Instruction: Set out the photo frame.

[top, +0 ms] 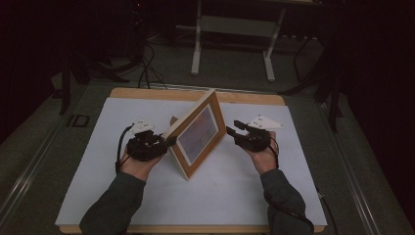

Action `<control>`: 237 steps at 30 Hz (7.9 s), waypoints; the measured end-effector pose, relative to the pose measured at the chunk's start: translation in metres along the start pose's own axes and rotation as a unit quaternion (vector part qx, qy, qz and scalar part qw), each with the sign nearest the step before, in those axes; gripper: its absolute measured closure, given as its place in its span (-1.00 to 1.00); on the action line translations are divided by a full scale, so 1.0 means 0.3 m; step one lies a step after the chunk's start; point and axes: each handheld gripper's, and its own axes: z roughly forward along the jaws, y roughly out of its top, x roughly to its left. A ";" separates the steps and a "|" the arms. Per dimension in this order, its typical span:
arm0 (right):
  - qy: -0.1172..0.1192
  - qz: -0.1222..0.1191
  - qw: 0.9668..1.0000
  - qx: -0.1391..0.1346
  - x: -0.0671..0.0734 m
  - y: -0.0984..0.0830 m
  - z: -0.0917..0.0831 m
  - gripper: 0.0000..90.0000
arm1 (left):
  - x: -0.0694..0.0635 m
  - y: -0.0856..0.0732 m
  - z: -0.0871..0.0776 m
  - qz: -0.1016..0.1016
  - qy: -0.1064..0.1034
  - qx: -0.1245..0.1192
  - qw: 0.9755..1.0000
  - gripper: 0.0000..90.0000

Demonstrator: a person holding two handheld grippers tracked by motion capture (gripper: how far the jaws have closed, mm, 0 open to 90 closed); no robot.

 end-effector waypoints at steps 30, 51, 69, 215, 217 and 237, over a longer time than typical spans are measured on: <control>0.001 0.016 1.000 0.016 -0.095 0.035 0.074 0.25 | 0.147 0.052 0.014 0.023 -0.143 0.049 0.988 0.59; 0.039 0.028 0.998 0.033 -0.147 0.054 0.113 0.06 | 0.164 0.044 0.018 0.043 -0.125 0.024 0.991 0.35; 0.105 0.054 0.992 0.041 -0.185 0.062 0.159 -0.04 | 0.050 -0.095 -0.031 0.023 -0.016 -0.012 1.000 0.46; 0.044 0.084 0.995 0.023 -0.125 -0.054 -0.035 0.39 | 0.283 0.010 0.187 -0.029 -0.097 -0.024 0.995 0.45; 0.046 0.084 0.995 0.022 -0.127 -0.055 -0.034 0.39 | 0.282 0.009 0.185 -0.029 -0.098 -0.024 0.994 0.45; 0.043 0.081 0.995 0.029 -0.134 -0.051 -0.034 0.35 | 0.278 0.009 0.172 -0.044 -0.112 -0.017 0.993 0.43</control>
